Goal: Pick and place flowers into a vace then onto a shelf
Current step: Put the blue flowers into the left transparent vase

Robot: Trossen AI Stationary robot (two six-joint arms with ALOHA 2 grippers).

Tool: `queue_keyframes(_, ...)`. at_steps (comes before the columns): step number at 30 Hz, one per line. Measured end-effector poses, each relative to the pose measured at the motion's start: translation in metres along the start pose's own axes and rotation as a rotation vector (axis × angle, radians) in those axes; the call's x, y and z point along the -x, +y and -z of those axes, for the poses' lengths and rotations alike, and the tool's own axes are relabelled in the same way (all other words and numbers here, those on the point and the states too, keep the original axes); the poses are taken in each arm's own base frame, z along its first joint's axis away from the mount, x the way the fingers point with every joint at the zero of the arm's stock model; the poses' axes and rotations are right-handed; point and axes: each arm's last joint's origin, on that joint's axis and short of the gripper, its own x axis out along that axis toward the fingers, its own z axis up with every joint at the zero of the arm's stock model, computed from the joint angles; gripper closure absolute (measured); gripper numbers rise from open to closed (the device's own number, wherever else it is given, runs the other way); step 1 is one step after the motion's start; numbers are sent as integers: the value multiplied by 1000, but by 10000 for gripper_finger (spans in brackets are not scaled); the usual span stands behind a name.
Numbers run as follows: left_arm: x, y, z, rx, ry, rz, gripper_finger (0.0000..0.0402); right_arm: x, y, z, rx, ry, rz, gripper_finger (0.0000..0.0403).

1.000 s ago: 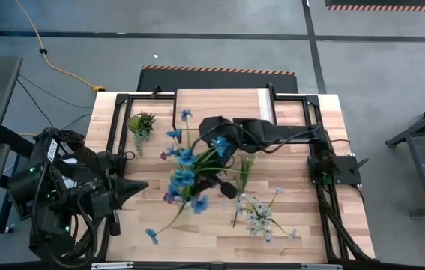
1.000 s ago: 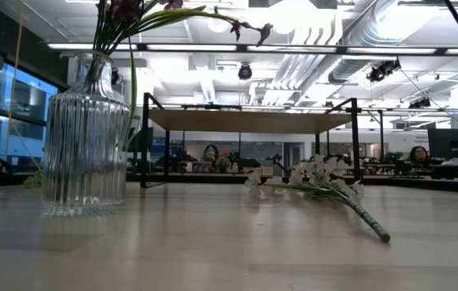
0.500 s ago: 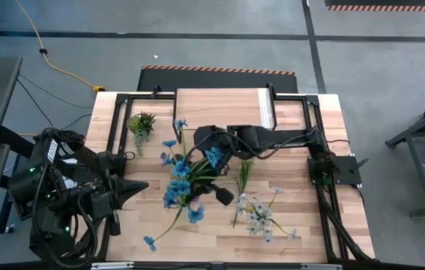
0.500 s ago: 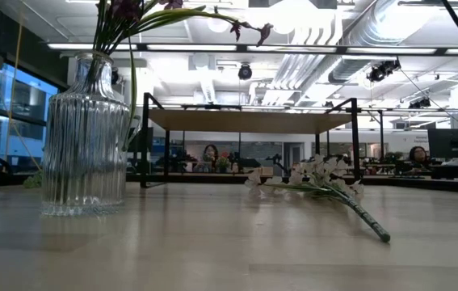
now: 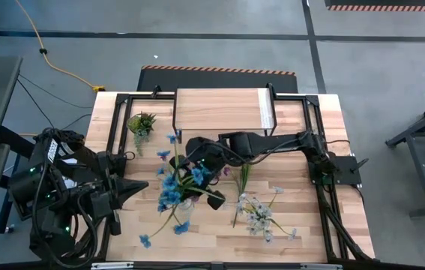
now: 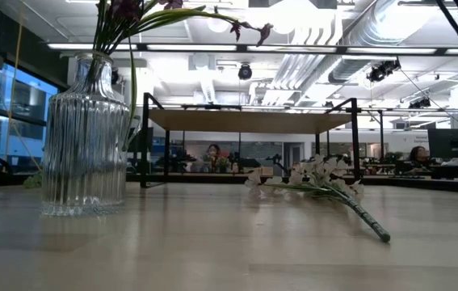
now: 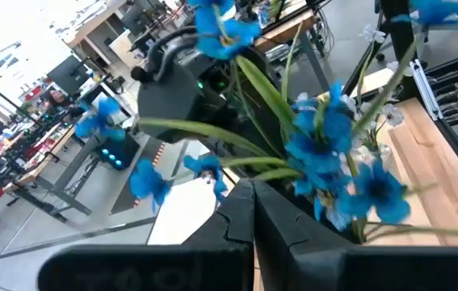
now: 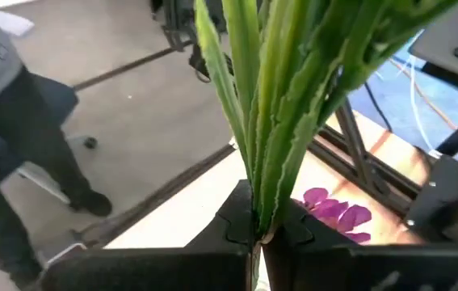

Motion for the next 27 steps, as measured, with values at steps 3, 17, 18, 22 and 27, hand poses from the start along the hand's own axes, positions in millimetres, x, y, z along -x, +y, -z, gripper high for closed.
queue_keyframes(3, 0, 0, 0, 0, 0, -1, 364, -4, 2, 3, 2, 35, 14, 403)
queue_keyframes(17, 0, 0, 0, -3, -1, -2, 364, -11, 8, -4, 65, -51, -57, 403)
queue_keyframes(18, 0, 0, 0, -3, -1, -2, 364, -13, 9, -5, 67, -56, -62, 403)
queue_keyframes(22, 0, 0, 0, -3, -1, -2, 364, -19, 10, -3, 72, -70, -88, 403)
queue_keyframes(27, 0, 0, 0, -3, -1, -2, 364, -32, 7, 5, 61, -85, -155, 403)
